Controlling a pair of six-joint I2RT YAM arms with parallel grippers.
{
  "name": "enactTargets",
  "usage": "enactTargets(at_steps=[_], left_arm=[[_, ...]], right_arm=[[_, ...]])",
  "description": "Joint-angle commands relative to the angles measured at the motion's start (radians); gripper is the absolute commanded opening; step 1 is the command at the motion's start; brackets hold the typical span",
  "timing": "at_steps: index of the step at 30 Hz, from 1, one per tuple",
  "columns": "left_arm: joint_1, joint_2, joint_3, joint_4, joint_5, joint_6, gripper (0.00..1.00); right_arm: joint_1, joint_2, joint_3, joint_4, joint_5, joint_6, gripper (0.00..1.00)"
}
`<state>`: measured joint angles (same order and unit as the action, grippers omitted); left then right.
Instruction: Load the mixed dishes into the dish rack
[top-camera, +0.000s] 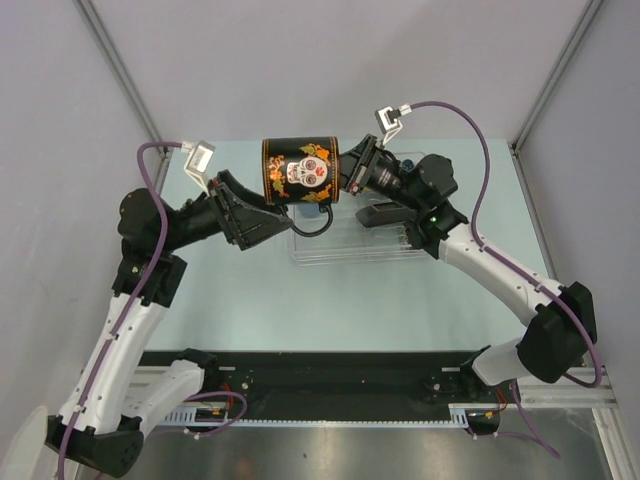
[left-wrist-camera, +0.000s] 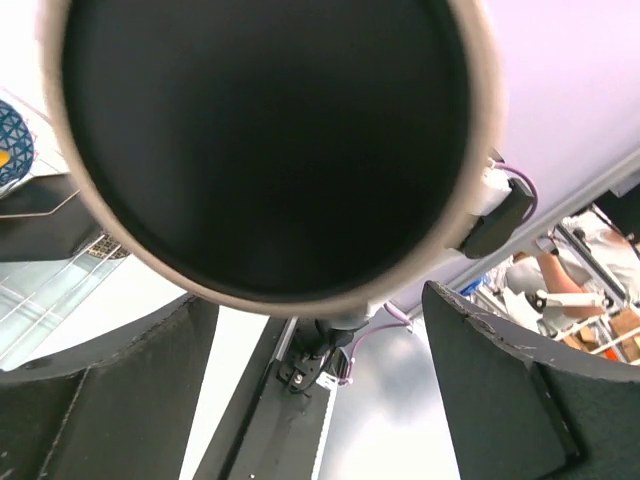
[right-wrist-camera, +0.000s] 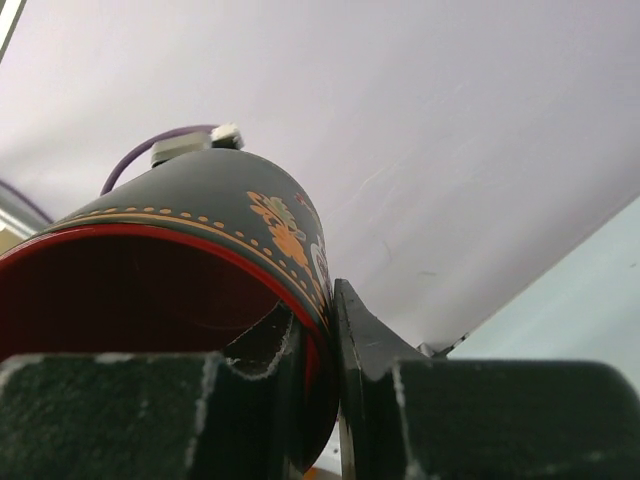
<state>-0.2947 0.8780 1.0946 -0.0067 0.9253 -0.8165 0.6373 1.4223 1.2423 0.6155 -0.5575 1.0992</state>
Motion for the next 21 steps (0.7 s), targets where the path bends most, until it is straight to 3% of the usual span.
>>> enactTargets(at_steps=[1,8,21], left_arm=[[-0.009,-0.011,-0.018,0.045,-0.063,-0.023,0.87],[-0.012,0.006,-0.022,0.082,-0.089,-0.052,0.87],[-0.020,0.072,-0.015,0.174,-0.100,-0.107,0.85]], right_arm=[[0.010,0.006,0.091,0.104,0.180,-0.007,0.00],[0.048,0.021,0.092,0.095,0.362,0.007,0.00],[0.117,0.105,0.092,0.193,0.410,0.082,0.00]])
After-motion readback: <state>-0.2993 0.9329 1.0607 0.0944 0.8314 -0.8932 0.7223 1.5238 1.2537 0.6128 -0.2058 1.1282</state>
